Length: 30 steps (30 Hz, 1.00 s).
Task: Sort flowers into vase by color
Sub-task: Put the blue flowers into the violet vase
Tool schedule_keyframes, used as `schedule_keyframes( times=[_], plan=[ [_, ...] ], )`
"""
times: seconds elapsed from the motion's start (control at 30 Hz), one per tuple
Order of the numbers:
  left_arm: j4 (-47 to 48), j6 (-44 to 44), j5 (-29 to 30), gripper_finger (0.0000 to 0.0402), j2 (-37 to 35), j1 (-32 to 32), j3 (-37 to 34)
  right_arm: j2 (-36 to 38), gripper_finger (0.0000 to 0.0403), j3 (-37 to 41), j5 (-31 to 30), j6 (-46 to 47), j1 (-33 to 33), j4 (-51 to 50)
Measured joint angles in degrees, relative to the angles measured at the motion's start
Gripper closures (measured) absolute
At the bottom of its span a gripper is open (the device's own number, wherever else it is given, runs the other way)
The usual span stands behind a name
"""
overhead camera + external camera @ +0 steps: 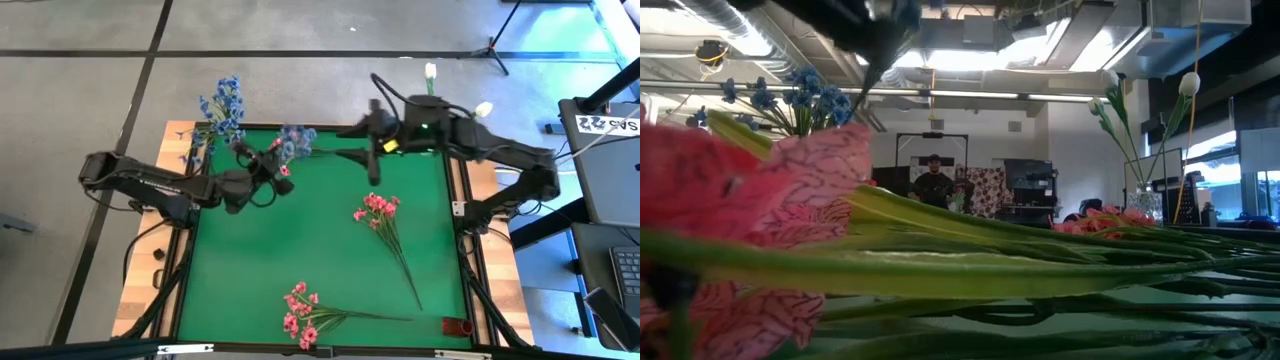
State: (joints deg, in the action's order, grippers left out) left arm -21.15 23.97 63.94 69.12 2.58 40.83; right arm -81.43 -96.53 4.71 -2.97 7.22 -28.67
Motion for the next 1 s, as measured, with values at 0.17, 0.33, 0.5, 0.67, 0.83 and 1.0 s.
schedule_keyframes(
  times=[0.17, 0.33, 0.5, 0.67, 0.83, 1.0],
  plan=[
    [-6.9, 3.6, -3.1, 0.0394, 0.0, -9.1, -4.1, 2.5, 0.0219, 0.7, -7.4, -3.3, -2.6, -5.5],
    [-31.8, 14.4, -4.8, 0.0395, 2.8, -13.6, -11.5, 3.0, 0.0221, 2.2, -10.0, -6.4, -2.9, -5.1],
    [-55.3, 28.4, -5.1, 0.0395, 10.3, -13.4, -16.5, 2.9, 0.0221, 5.8, -14.2, -6.8, -2.7, -2.1],
    [-64.8, 39.1, -4.5, 0.0395, 17.5, -11.9, -16.8, 2.9, 0.0221, 8.2, -17.4, -8.1, -2.7, -0.7],
    [-68.6, 41.4, -4.8, 0.0395, 17.8, -13.2, -16.7, 2.8, 0.0221, 9.0, -19.2, -7.9, -2.7, -0.6],
    [-68.7, 37.0, -3.5, 0.0395, 14.7, -14.5, -17.7, 2.8, 0.0221, 9.0, -19.1, -6.5, -2.7, -0.7]
  ],
)
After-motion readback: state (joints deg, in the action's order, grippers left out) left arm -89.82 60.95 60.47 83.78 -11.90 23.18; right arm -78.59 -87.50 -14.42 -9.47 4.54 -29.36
